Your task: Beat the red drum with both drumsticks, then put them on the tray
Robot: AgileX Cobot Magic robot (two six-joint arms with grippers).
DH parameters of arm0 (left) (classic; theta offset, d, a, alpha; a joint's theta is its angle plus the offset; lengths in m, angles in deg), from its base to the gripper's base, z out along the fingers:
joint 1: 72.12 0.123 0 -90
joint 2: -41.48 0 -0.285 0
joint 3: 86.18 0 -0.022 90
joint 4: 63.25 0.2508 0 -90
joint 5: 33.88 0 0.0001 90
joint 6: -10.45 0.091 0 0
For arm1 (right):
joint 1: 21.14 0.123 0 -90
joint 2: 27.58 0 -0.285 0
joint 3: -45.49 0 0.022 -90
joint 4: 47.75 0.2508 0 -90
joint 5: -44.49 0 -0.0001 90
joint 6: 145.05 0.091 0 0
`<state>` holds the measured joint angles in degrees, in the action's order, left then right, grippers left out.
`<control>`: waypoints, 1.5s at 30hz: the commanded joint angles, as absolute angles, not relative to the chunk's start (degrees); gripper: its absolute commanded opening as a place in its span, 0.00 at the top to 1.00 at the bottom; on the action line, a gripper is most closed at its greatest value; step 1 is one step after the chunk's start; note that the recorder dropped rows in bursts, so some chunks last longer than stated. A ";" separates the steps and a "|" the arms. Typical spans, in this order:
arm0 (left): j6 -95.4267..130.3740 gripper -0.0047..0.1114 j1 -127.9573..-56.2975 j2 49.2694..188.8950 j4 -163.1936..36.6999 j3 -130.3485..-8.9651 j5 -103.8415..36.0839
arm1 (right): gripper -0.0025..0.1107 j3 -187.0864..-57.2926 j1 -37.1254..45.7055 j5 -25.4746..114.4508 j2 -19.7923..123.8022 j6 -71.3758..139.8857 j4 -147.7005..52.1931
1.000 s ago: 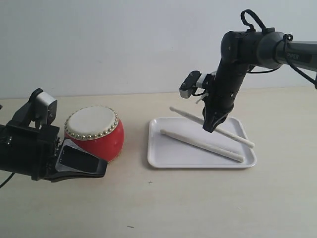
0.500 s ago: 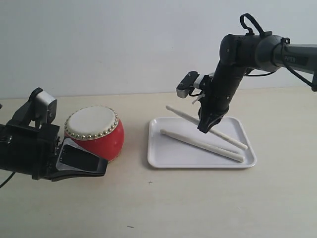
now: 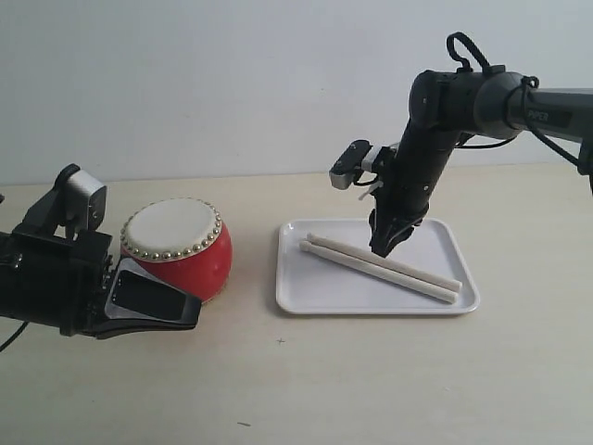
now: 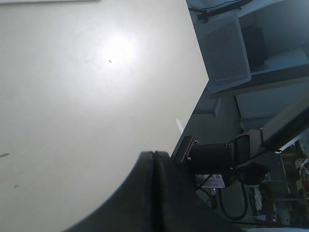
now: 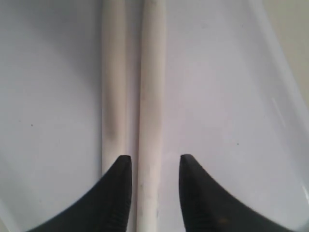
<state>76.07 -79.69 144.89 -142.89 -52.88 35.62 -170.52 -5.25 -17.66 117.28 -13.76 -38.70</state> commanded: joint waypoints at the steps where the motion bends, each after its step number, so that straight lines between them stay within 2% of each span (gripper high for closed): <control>1: 76.00 0.96 -79.45 145.01 -143.97 -53.12 36.08 | 0.66 -170.84 -5.17 -17.54 117.11 -13.54 -38.63; 7: 76.15 0.96 -79.45 145.01 -144.48 -53.12 36.08 | 0.68 -170.84 -5.17 -18.93 113.84 -8.78 -40.74; 9: 75.87 0.96 -79.45 145.01 -144.60 -53.12 36.08 | 0.73 -170.84 -5.17 -21.37 111.06 -3.08 -44.33; 12: 75.61 0.96 -79.45 145.01 -144.60 -53.12 36.08 | 0.94 -170.84 -6.97 -25.47 105.72 5.24 -44.28; 13: 75.61 0.96 -79.45 145.01 -144.60 -53.12 36.08 | 0.98 -170.37 -8.02 -25.47 103.67 7.43 -42.60; 16: 71.78 0.96 -79.45 144.88 -144.20 -53.26 36.08 | 0.98 -165.68 -11.26 -25.47 96.46 12.62 -38.93; 21: 68.93 0.96 -79.45 139.67 -139.84 -53.62 36.08 | 0.98 -143.58 -14.64 -18.17 76.69 19.48 -40.84; 25: 68.68 0.96 -79.45 132.53 -141.39 -53.49 36.08 | 0.98 -116.84 -14.52 -6.18 47.02 29.96 -42.07; 27: 68.83 0.96 -79.45 126.06 -141.16 -51.19 36.08 | 0.98 -106.93 -14.52 -2.34 32.26 34.95 -42.48; 30: 68.37 0.96 -79.45 107.81 -142.02 -43.48 23.35 | 0.98 -94.51 -14.52 -2.17 8.39 40.24 -43.96; 32: 65.97 0.96 -79.45 97.82 -141.61 -40.12 15.43 | 0.98 -92.01 -14.52 -2.17 1.94 42.74 -47.33; 35: 60.38 0.96 -79.45 84.10 -141.28 -36.64 5.07 | 0.98 -89.76 -14.52 -1.65 -5.30 45.65 -49.99; 39: 50.79 0.96 -79.45 63.66 -134.14 -34.87 0.02 | 0.98 -87.27 -14.52 1.89 -12.78 42.48 -50.10; 45: 49.23 0.96 -79.45 55.31 -128.51 -34.87 0.03 | 0.98 -87.27 -14.52 0.52 -12.94 40.51 -48.20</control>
<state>49.82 -79.69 58.11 -130.29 -35.13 0.50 -87.76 -14.49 0.60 -12.70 41.54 -49.00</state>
